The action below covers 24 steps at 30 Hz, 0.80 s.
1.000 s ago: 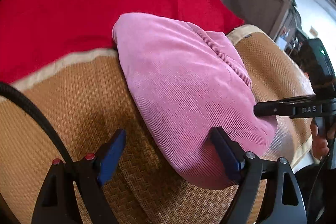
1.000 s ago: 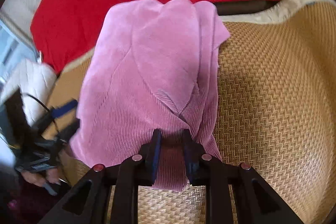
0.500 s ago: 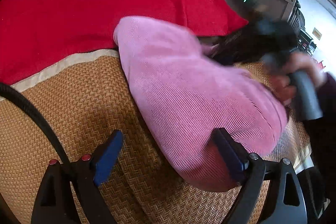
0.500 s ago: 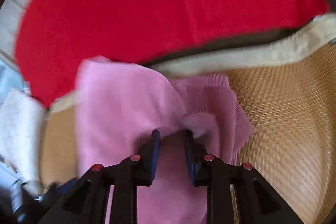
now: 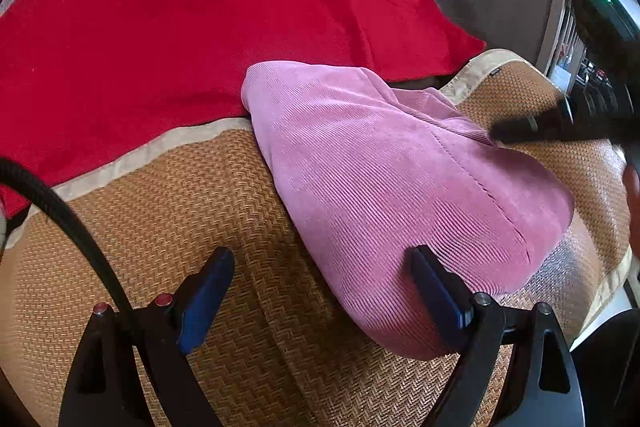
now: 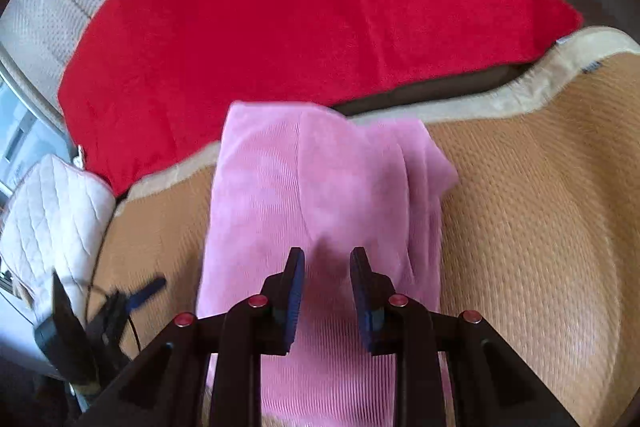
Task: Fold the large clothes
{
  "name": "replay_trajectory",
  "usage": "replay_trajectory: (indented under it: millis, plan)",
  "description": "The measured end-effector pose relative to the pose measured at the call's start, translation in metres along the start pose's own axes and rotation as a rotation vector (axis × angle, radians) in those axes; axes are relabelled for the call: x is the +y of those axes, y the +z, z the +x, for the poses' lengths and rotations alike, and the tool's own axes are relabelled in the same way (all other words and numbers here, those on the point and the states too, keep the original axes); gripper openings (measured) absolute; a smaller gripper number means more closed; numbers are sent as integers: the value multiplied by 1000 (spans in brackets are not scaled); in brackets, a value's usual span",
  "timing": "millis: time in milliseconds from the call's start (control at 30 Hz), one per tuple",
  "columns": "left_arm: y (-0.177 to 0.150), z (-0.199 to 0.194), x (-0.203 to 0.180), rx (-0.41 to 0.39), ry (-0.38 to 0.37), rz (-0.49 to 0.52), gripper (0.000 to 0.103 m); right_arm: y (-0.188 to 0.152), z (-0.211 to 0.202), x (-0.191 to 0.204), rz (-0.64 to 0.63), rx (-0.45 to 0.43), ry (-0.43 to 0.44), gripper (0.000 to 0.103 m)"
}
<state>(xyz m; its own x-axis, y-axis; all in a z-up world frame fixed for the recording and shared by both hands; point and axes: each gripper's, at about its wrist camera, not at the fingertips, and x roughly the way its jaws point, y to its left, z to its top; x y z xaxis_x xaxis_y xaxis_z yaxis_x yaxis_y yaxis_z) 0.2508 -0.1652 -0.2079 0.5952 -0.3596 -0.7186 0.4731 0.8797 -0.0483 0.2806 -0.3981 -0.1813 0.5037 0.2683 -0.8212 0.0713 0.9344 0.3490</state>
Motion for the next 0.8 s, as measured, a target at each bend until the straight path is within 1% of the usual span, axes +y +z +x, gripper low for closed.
replay_trajectory:
  millis: [67, 133, 167, 200, 333, 433, 500, 533, 567, 600, 633, 667, 700, 733, 800]
  plan:
    - [-1, -1, -1, -3, 3, 1, 91, -17, 6, -6, 17, 18, -39, 27]
    - [-1, 0, -3, -7, 8, 9, 91, -28, 26, -15, 50, 37, -42, 31]
    - [-1, -1, -5, -12, 17, 14, 91, -31, 37, -18, 53, 38, -38, 32]
    - [-1, -1, -5, -16, 24, 17, 91, -29, 39, -19, 51, 24, -33, 34]
    - [0, -7, -5, -16, 33, 21, 91, -25, 19, -24, 98, 28, 1, 35]
    - [-1, -5, -3, -12, 31, 16, 91, -27, -6, -12, 52, -5, -19, 35]
    - [0, -5, -4, -12, 30, 18, 91, -32, -10, -12, 51, 6, -25, 35]
    - [0, -4, -4, -12, 28, 19, 91, -35, -3, -11, 54, 27, -39, 37]
    - [0, -4, -5, -10, 26, 22, 91, -38, 11, -12, 44, 66, -70, 39]
    - [0, -4, -6, -8, 30, 22, 91, -38, 30, -15, 39, 95, -97, 56]
    - [1, -4, -5, -7, 33, 19, 91, -40, 42, -17, 49, 96, -96, 70]
    - [2, -4, -4, -2, 29, 12, 91, -42, 47, -26, 87, 86, -68, 71]
    - [3, -5, -2, 1, 20, 4, 90, -45, 47, -33, 123, 91, -29, 72]
    - [4, -6, 0, 2, 14, -4, 90, -45, 43, -37, 141, 94, -7, 72]
    - [8, -10, 5, 2, 1, -23, 90, -44, 32, -37, 125, 72, 9, 72]
